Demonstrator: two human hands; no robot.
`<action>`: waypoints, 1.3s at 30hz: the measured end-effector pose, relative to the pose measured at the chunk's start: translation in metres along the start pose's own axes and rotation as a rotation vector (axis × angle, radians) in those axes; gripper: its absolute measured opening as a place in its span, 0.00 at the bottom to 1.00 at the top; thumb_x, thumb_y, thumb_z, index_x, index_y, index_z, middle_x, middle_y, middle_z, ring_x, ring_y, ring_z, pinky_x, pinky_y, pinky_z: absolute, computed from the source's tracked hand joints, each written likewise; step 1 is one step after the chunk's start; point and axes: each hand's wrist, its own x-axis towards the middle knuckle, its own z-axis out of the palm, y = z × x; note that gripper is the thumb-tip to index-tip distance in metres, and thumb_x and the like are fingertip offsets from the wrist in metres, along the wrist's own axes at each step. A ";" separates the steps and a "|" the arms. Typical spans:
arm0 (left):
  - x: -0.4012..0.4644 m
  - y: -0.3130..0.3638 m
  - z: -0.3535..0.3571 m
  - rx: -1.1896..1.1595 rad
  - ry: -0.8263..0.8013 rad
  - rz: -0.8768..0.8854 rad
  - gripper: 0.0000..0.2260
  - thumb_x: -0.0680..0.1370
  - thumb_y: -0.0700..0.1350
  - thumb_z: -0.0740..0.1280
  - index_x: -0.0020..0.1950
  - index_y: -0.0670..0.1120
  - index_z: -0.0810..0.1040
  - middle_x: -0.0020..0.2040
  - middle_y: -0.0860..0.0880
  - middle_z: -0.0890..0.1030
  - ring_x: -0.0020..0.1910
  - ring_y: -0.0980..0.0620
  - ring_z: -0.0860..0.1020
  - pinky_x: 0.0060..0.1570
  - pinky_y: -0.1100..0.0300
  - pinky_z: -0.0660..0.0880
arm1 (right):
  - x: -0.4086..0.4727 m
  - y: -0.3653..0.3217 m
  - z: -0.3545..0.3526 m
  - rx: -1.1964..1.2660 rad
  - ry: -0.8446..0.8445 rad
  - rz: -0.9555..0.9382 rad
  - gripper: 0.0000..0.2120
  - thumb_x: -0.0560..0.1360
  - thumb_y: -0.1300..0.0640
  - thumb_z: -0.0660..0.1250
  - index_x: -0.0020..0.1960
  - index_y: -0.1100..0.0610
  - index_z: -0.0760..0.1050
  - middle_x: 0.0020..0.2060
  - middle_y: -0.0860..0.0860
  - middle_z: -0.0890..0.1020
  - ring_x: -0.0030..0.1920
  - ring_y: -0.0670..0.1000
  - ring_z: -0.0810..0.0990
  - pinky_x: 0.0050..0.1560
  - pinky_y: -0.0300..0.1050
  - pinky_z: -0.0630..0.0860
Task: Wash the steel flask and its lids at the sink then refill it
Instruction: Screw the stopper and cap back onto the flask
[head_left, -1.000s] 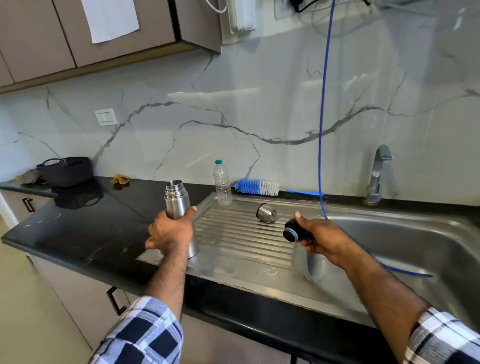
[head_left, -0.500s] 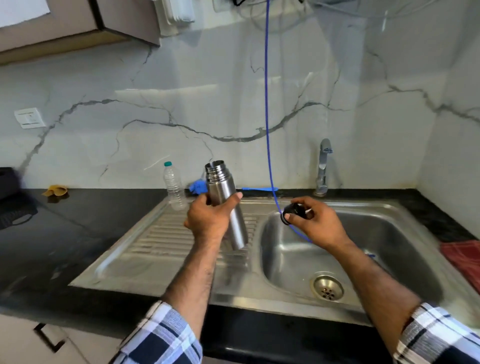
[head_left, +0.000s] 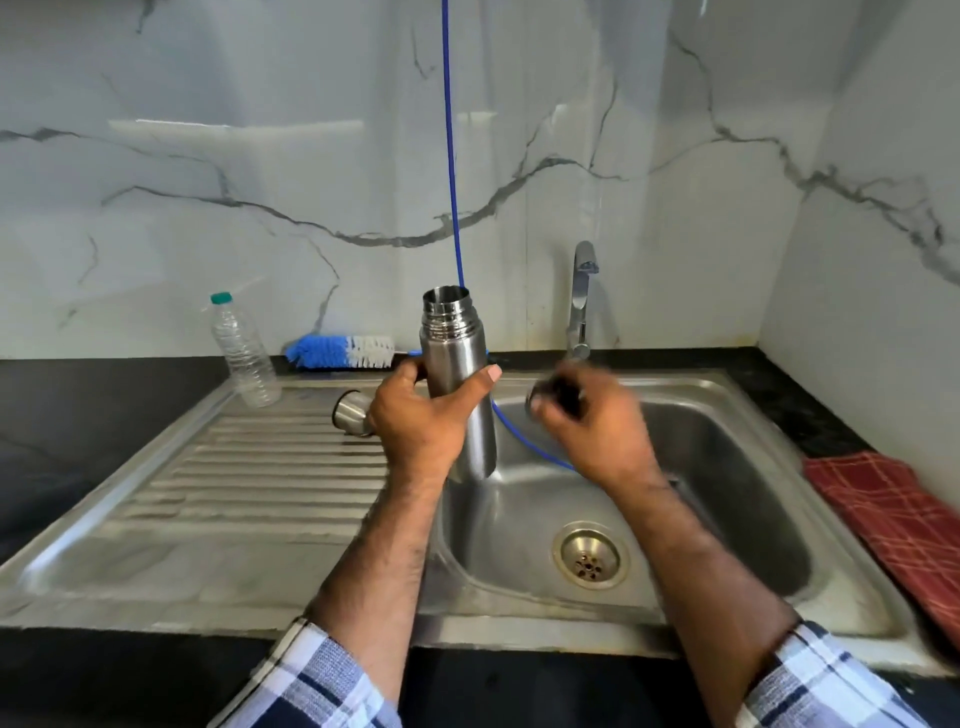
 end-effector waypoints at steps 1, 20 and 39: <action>-0.001 0.000 -0.002 -0.002 -0.006 0.003 0.23 0.60 0.64 0.85 0.44 0.52 0.84 0.39 0.57 0.86 0.38 0.57 0.85 0.42 0.51 0.84 | -0.002 0.004 0.005 -0.125 -0.171 0.100 0.16 0.73 0.45 0.79 0.57 0.50 0.83 0.48 0.49 0.86 0.51 0.51 0.85 0.53 0.45 0.81; -0.008 0.005 -0.015 -0.132 -0.030 -0.074 0.22 0.60 0.63 0.85 0.44 0.52 0.85 0.40 0.56 0.86 0.39 0.56 0.85 0.42 0.51 0.85 | -0.011 -0.006 0.007 -0.228 -0.271 0.248 0.17 0.74 0.44 0.78 0.57 0.51 0.83 0.48 0.50 0.85 0.50 0.52 0.84 0.49 0.44 0.78; -0.008 0.014 -0.014 -0.091 -0.076 -0.115 0.22 0.61 0.59 0.87 0.49 0.54 0.84 0.43 0.58 0.86 0.42 0.63 0.83 0.40 0.64 0.78 | 0.063 -0.122 -0.029 0.667 0.029 -0.008 0.15 0.79 0.59 0.75 0.64 0.58 0.78 0.52 0.55 0.87 0.44 0.58 0.87 0.48 0.52 0.84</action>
